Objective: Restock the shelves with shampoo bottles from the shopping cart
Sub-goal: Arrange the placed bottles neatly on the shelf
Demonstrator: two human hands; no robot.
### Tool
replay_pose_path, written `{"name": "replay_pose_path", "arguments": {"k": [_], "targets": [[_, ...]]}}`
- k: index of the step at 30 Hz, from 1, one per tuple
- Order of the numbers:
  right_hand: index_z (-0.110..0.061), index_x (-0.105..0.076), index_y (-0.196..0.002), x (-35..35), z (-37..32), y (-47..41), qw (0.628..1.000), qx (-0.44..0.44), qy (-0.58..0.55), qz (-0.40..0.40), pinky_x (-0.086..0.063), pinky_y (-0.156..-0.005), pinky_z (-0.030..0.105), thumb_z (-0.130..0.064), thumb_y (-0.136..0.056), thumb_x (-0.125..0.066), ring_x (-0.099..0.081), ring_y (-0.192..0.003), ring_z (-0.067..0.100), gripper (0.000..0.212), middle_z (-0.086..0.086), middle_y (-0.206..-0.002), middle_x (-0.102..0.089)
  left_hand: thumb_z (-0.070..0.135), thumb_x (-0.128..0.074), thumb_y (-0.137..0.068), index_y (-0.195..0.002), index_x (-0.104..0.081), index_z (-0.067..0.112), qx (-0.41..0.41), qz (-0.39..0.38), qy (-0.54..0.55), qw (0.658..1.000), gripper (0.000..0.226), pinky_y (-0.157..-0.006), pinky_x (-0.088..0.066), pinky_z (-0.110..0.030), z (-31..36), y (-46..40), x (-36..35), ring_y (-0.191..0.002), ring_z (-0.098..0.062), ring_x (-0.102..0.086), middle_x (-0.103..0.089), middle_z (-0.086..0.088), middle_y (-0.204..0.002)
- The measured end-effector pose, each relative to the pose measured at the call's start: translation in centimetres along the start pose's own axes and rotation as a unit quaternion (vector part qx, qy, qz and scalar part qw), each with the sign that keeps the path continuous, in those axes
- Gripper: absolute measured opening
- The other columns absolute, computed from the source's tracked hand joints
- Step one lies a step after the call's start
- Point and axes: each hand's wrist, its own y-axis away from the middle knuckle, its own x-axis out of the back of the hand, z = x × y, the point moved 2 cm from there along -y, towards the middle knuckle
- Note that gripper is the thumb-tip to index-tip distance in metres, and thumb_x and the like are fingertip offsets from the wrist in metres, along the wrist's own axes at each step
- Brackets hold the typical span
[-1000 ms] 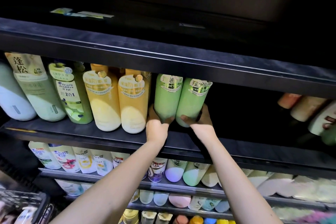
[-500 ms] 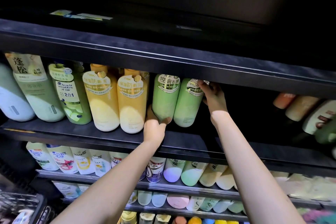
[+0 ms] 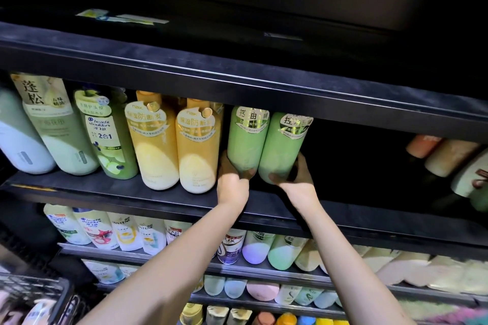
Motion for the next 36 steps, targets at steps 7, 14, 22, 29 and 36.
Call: {"name": "replay_pose_path", "arguments": {"k": [7, 14, 22, 29, 36], "targets": [[-0.013, -0.039, -0.140, -1.1, 0.8, -0.8, 0.998, 0.027, 0.035, 0.036, -0.044, -0.089, 0.013, -0.015, -0.065, -0.083, -0.055, -0.116, 0.013, 0.087, 0.001, -0.129, -0.057, 0.012, -0.056, -0.092, -0.138, -0.036, -0.003, 0.043, 0.001, -0.075, 0.996, 0.053, -0.098, -0.035, -0.034, 0.6, -0.9, -0.5, -0.124, -0.038, -0.045, -0.047, -0.025, -0.136], [-0.016, -0.039, -0.139, -1.1, 0.6, -1.8, 0.996, 0.005, 0.067, 0.051, -0.037, -0.087, 0.018, -0.014, -0.068, -0.084, -0.050, -0.110, 0.010, 0.084, -0.003, -0.124, -0.054, 0.009, -0.064, -0.086, -0.133, -0.039, -0.004, -0.021, 0.080, -0.036, 0.996, 0.055, -0.099, -0.037, -0.037, 0.5, -0.9, -0.7, -0.118, -0.039, -0.050, -0.052, -0.025, -0.131], [-0.015, -0.037, -0.140, -1.9, 0.9, -2.5, 0.994, 0.005, 0.080, 0.077, -0.037, -0.094, 0.024, -0.014, -0.067, -0.085, -0.051, -0.120, 0.018, 0.087, 0.005, -0.136, -0.052, 0.015, -0.056, -0.093, -0.123, -0.048, 0.006, 0.000, 0.041, -0.051, 0.998, 0.032, -0.103, -0.033, -0.031, 0.0, -2.0, -1.2, -0.125, -0.032, -0.047, -0.050, -0.019, -0.136], [-0.017, -0.042, -0.138, -1.9, 0.3, -0.7, 0.994, -0.019, 0.089, 0.065, -0.039, -0.092, 0.024, -0.015, -0.079, -0.075, -0.053, -0.116, 0.015, 0.068, -0.001, -0.127, -0.056, 0.019, -0.065, -0.084, -0.120, -0.050, 0.001, -0.010, 0.010, -0.069, 0.998, 0.043, -0.098, -0.036, -0.032, -0.1, -1.2, -0.3, -0.117, -0.035, -0.051, -0.056, -0.020, -0.124], [-0.015, -0.047, -0.134, -4.8, -2.2, 9.8, 0.980, 0.047, 0.189, 0.038, -0.027, -0.101, 0.012, -0.019, -0.092, -0.057, -0.044, -0.125, 0.007, 0.043, -0.006, -0.134, -0.050, 0.034, -0.047, -0.092, -0.150, -0.019, 0.014, -0.146, -0.124, -0.131, 0.973, 0.067, -0.119, -0.011, -0.027, -3.4, 6.7, 5.2, -0.145, -0.012, -0.014, -0.019, 0.002, -0.157]]}}
